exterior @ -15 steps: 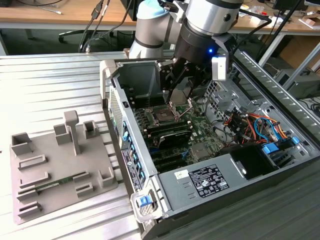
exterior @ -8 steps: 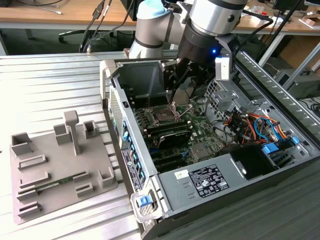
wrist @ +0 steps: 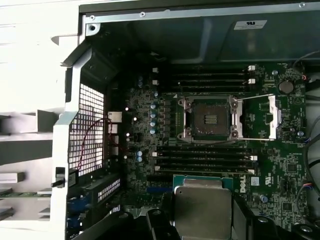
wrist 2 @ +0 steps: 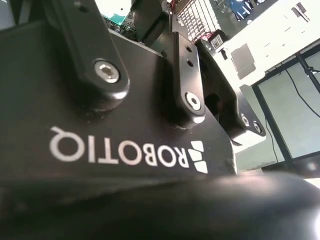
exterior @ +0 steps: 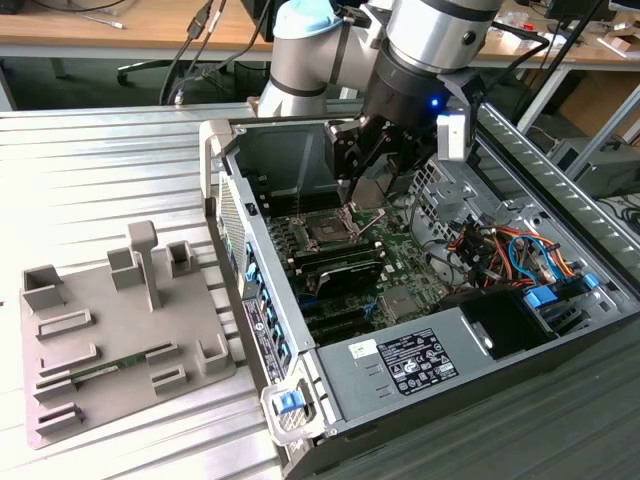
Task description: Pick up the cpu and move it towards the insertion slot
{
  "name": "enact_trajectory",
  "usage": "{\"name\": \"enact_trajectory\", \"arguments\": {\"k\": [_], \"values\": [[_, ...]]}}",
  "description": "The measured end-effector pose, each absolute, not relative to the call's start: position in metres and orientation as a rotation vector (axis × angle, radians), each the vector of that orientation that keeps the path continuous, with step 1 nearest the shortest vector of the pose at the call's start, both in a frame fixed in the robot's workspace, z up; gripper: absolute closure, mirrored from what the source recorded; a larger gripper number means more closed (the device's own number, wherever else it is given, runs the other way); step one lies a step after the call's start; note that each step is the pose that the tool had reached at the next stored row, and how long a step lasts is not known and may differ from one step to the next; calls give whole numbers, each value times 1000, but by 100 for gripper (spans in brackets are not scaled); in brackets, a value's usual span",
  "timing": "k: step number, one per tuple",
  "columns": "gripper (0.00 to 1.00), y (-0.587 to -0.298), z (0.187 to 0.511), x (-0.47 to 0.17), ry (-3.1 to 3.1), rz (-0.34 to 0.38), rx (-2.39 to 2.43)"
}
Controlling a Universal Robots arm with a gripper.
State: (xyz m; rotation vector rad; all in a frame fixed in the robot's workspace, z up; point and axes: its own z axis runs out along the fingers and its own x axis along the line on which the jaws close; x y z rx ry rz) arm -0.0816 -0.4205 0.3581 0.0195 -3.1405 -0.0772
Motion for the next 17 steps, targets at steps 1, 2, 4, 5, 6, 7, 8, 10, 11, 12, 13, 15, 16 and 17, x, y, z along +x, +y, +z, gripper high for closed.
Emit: {"name": "enact_trajectory", "arguments": {"k": [1, 2, 4, 5, 6, 7, 8, 10, 11, 12, 13, 15, 16, 17], "values": [[45, -420, 358, -81, -3140, -77, 20], [45, -420, 358, -79, -3140, -77, 20], [45, -418, 358, -76, -3140, -77, 20], [45, -417, 358, -76, -3140, -77, 20], [45, -415, 357, -73, -3140, -77, 20], [45, -414, 357, -72, -3140, -77, 20], [45, -414, 357, -71, -3140, -77, 20], [45, -412, 357, -69, -3140, -77, 20], [45, -412, 357, -68, -3140, -77, 20], [45, -411, 357, -67, -3140, -77, 20], [45, -411, 357, -66, -3140, -77, 19], [45, -410, 357, -65, -3140, -77, 19], [45, -409, 357, -64, -3140, -77, 19], [45, -409, 357, -63, -3140, -77, 19]]}}
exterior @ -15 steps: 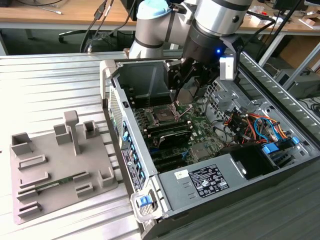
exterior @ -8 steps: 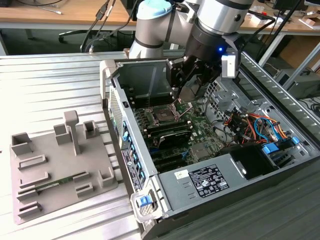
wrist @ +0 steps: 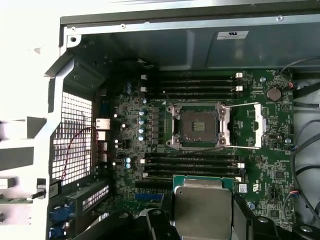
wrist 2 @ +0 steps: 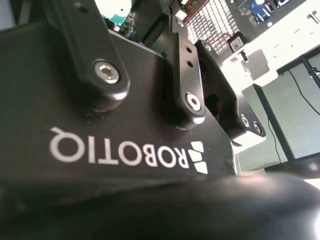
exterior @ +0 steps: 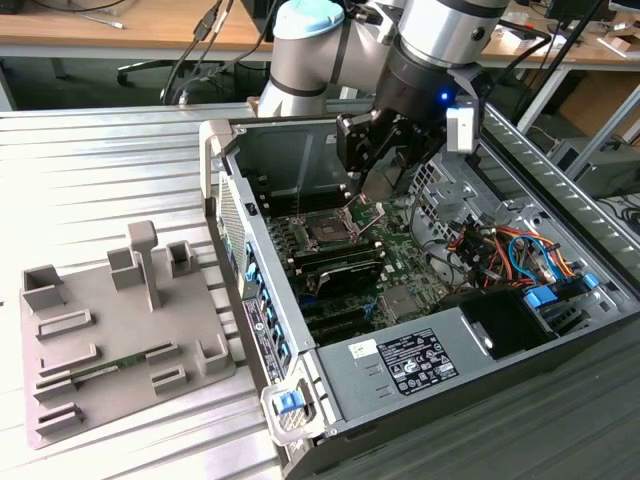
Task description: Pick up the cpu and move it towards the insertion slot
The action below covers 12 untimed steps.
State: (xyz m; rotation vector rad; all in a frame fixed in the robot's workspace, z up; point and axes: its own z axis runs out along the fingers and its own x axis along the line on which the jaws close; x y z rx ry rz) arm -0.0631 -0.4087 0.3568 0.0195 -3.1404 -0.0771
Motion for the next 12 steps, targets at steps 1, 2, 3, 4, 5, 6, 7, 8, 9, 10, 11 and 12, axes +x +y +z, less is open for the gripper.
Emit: {"name": "enact_trajectory", "arguments": {"k": [1, 2, 3, 4, 5, 6, 7, 8, 9, 10, 11, 12], "values": [[45, -408, 357, -62, -3140, -77, 20], [45, -407, 357, -61, -3140, -77, 20], [45, -407, 357, -60, -3140, -77, 20], [45, -406, 356, -59, -3140, -77, 19], [45, -406, 356, -59, -3140, -77, 20], [45, -405, 356, -58, -3140, -77, 19], [45, -404, 356, -57, -3140, -77, 20], [45, -403, 356, -57, -3140, -77, 19], [45, -402, 356, -56, -3140, -77, 19], [45, -401, 356, -56, -3140, -77, 20], [45, -401, 356, -56, -3140, -77, 20], [45, -401, 356, -56, -3140, -77, 20]]}}
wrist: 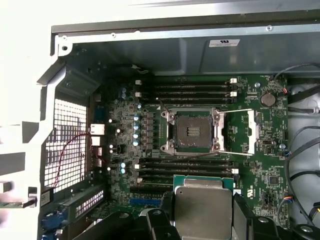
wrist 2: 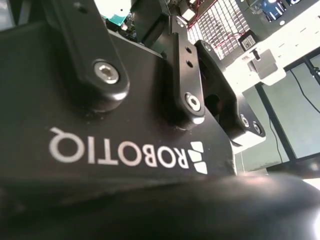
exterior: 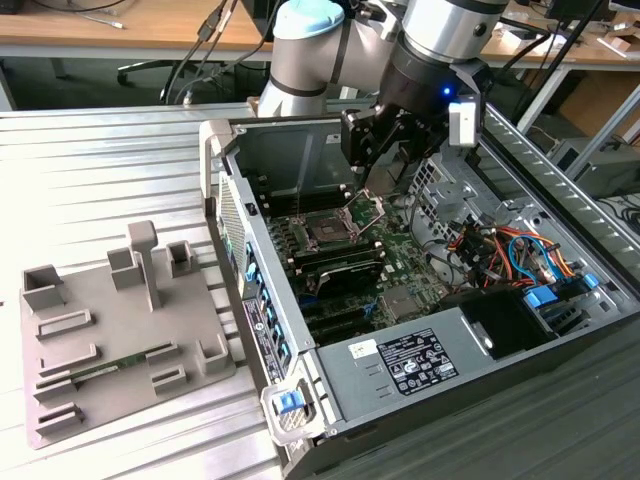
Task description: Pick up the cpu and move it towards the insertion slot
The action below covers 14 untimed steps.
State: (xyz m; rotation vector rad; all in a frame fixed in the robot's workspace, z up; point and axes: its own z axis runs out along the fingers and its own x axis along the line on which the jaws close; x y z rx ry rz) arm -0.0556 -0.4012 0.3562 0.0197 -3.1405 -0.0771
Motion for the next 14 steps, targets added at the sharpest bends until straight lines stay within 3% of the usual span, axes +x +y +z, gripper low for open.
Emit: {"name": "enact_trajectory", "arguments": {"k": [14], "values": [[45, -398, 356, -55, -3140, -77, 20]]}}
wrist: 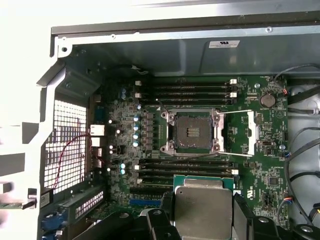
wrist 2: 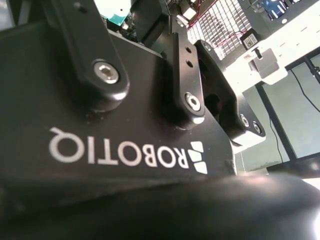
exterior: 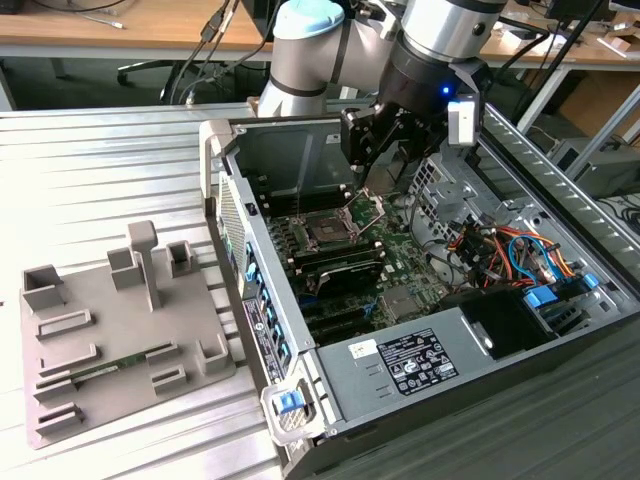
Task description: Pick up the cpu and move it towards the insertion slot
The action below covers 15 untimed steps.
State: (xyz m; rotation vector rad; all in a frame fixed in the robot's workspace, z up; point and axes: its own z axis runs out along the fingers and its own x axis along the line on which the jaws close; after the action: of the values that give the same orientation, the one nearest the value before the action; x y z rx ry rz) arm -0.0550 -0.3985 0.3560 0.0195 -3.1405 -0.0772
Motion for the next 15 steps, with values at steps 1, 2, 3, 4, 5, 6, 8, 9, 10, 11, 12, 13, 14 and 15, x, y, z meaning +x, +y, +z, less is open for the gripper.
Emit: {"name": "enact_trajectory", "arguments": {"k": [1, 2, 3, 4, 5, 6, 8, 9, 10, 11, 12, 13, 14, 15], "values": [[45, -397, 356, -54, -3140, -77, 20], [45, -396, 356, -54, -3140, -77, 20], [45, -395, 356, -53, -3140, -77, 20], [45, -394, 356, -53, -3140, -77, 19], [45, -393, 356, -52, -3140, -77, 19], [45, -390, 356, -50, -3140, -77, 19], [45, -388, 356, -49, -3140, -77, 19], [45, -387, 356, -49, -3140, -77, 19], [45, -386, 356, -48, -3140, -77, 20], [45, -385, 356, -48, -3140, -77, 20], [45, -384, 356, -47, -3140, -77, 20], [45, -383, 356, -46, -3140, -77, 20], [45, -383, 355, -46, -3140, -77, 20], [45, -382, 355, -44, -3140, -82, 20]]}}
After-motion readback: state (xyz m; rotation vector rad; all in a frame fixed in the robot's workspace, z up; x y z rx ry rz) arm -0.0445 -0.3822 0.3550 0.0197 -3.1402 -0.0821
